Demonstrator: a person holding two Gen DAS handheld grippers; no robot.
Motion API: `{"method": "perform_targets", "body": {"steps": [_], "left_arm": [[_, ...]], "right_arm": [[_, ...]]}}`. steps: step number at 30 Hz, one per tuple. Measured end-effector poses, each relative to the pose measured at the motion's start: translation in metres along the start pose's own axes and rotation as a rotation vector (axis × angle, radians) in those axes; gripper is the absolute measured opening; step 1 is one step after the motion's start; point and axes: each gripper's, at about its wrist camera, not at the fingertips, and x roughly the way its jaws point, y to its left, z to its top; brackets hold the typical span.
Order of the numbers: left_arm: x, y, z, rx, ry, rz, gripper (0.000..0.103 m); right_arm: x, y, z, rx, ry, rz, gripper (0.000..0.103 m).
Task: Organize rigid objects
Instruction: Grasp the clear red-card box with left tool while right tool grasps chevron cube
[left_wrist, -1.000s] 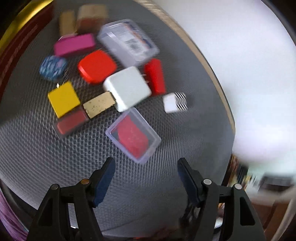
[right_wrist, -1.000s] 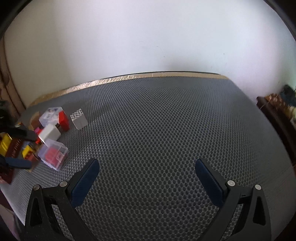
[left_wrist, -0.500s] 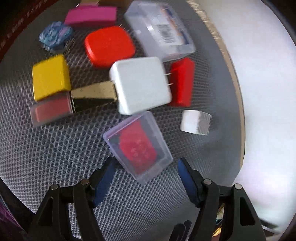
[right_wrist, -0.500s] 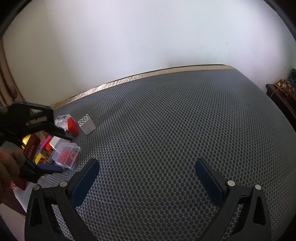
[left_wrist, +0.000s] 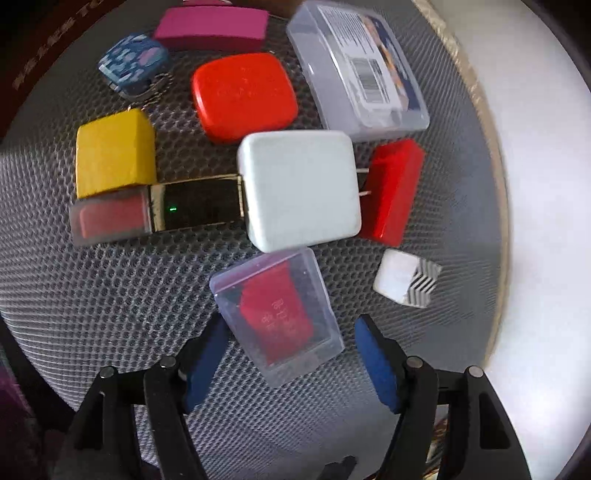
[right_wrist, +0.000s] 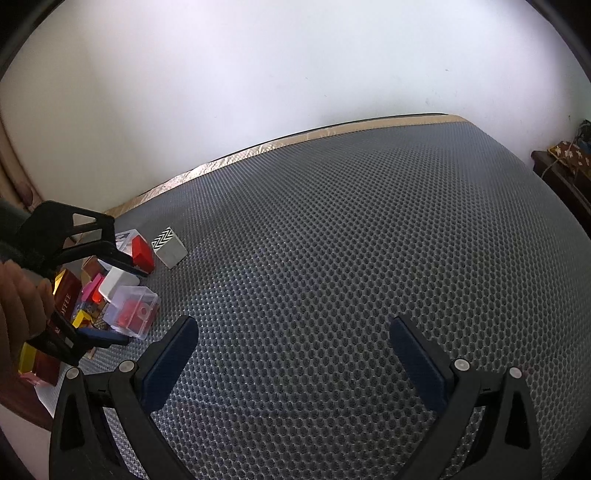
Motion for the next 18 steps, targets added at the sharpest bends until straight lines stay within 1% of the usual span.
{"method": "perform_targets", "body": {"steps": [1,3,5,7,9,10,11,13,15,17,18], "left_arm": [[0.006,-0.011,0.001,0.011,0.007,0.05,0.059],[0.004,-0.029,0.006,0.017,0.016,0.101,0.056],[0.006,-0.039,0.008,0.0,0.016,0.097,0.055],[0.003,-0.05,0.013,0.01,0.021,0.091,0.055],[-0.044,-0.063,0.023,0.071,0.023,0.084,0.054],[-0.066,-0.068,0.016,0.092,0.018,0.087,0.054],[-0.065,-0.063,0.012,0.115,0.011,0.085,0.054],[-0.069,-0.059,0.003,0.193,-0.004,0.076,0.054],[-0.08,-0.062,-0.001,0.292,-0.02,0.06,0.054],[-0.089,-0.064,-0.008,0.358,0.009,0.018,0.054],[-0.096,-0.064,-0.008,0.398,0.0,0.018,0.054]], "right_arm": [[0.001,0.0,0.0,0.002,0.002,0.0,0.103],[0.001,-0.001,0.001,0.007,0.007,0.003,0.103],[0.002,-0.003,0.001,0.015,0.014,0.001,0.103],[0.002,-0.005,0.001,0.029,0.021,0.003,0.103],[0.002,-0.008,0.001,0.046,0.026,0.002,0.103],[0.002,-0.011,0.002,0.055,0.028,0.004,0.103],[0.003,-0.013,0.002,0.064,0.03,0.008,0.103],[0.002,-0.018,0.003,0.083,0.03,0.014,0.103],[0.001,-0.022,0.005,0.097,0.028,0.016,0.103],[0.002,-0.022,0.006,0.092,0.04,0.02,0.103],[0.002,-0.022,0.006,0.085,0.047,0.019,0.103]]}}
